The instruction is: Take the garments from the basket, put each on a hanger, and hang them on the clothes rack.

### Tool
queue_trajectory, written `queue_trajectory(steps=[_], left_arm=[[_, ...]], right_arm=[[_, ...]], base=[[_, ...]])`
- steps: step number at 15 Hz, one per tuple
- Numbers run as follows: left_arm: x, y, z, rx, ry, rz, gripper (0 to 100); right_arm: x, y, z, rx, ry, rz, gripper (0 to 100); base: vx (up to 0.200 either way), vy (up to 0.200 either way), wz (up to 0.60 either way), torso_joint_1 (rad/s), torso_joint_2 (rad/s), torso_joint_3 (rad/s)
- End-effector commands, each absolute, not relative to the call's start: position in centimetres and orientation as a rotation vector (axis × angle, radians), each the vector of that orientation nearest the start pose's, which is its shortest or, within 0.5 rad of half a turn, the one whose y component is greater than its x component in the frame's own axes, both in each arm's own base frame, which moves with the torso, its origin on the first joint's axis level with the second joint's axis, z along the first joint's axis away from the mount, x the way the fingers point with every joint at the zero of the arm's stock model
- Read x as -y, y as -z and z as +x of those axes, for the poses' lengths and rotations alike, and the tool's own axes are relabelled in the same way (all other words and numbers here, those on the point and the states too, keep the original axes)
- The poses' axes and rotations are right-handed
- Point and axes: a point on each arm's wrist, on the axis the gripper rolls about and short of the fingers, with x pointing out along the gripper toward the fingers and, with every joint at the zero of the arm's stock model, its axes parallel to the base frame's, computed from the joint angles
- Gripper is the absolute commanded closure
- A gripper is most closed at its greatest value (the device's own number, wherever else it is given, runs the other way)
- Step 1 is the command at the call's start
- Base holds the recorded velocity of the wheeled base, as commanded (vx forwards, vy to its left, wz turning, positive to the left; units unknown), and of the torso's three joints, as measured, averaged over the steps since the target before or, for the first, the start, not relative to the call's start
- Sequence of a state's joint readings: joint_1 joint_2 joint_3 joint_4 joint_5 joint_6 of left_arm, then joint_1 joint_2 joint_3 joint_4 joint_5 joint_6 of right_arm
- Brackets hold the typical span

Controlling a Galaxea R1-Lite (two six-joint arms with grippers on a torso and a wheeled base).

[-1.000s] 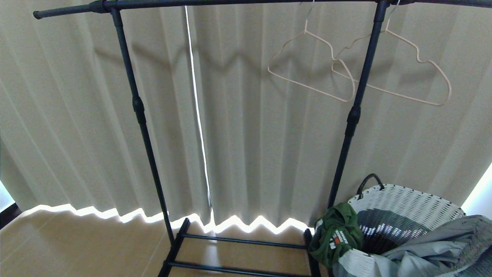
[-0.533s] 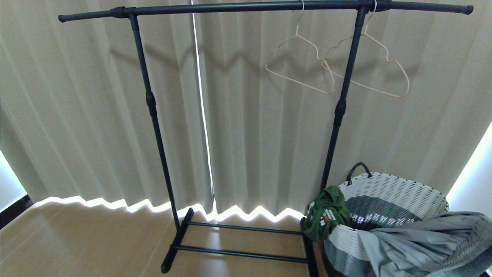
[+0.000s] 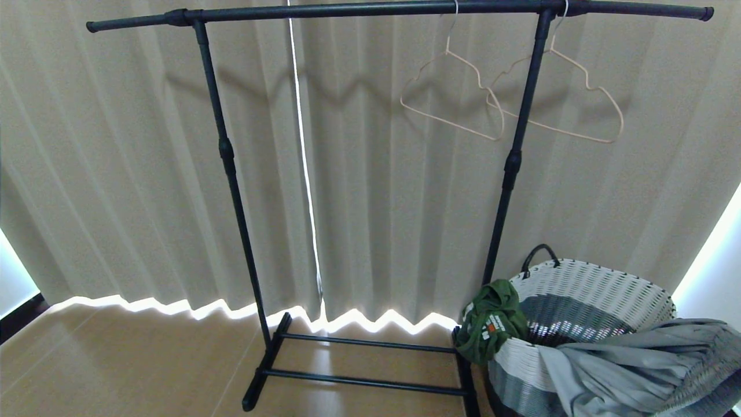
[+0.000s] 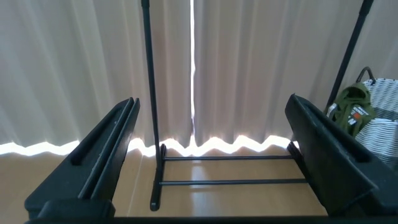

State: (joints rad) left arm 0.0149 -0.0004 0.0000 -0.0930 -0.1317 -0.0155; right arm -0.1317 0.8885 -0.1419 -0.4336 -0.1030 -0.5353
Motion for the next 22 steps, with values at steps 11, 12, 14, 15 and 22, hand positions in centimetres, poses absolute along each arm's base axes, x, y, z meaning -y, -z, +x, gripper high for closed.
queue_trajectory(steps=[11, 12, 14, 15, 22], left_arm=[[0.3, -8.5, -2.3, 0.092, 0.116, 0.017, 0], [0.3, -8.5, -2.3, 0.090, 0.120, 0.027, 0], [0.3, -8.2, -2.3, 0.072, 0.117, 0.082, 0], [0.3, -8.1, -2.3, 0.062, 0.117, 0.090, 0], [0.3, -7.9, -2.3, 0.044, 0.120, 0.130, 0]], right_arm=[[1.4, -13.5, 8.7, -0.382, 0.134, -0.524, 100], [1.3, -13.4, 8.8, -0.387, 0.123, -0.525, 100], [0.8, -13.5, 8.8, -0.395, 0.059, -0.536, 100], [0.5, -13.7, 8.8, -0.391, 0.033, -0.541, 100], [-0.4, -14.4, 9.2, -0.345, -0.095, -0.543, 100]], base=[[0.000, 0.073, 0.00, 0.000, 0.00, 0.001], [0.000, 0.000, 0.00, 0.000, 0.00, 0.000], [0.000, 0.000, 0.00, 0.000, 0.00, 0.000], [0.000, 0.000, 0.00, 0.000, 0.00, 0.000], [0.000, 0.000, 0.00, 0.000, 0.00, 0.000]])
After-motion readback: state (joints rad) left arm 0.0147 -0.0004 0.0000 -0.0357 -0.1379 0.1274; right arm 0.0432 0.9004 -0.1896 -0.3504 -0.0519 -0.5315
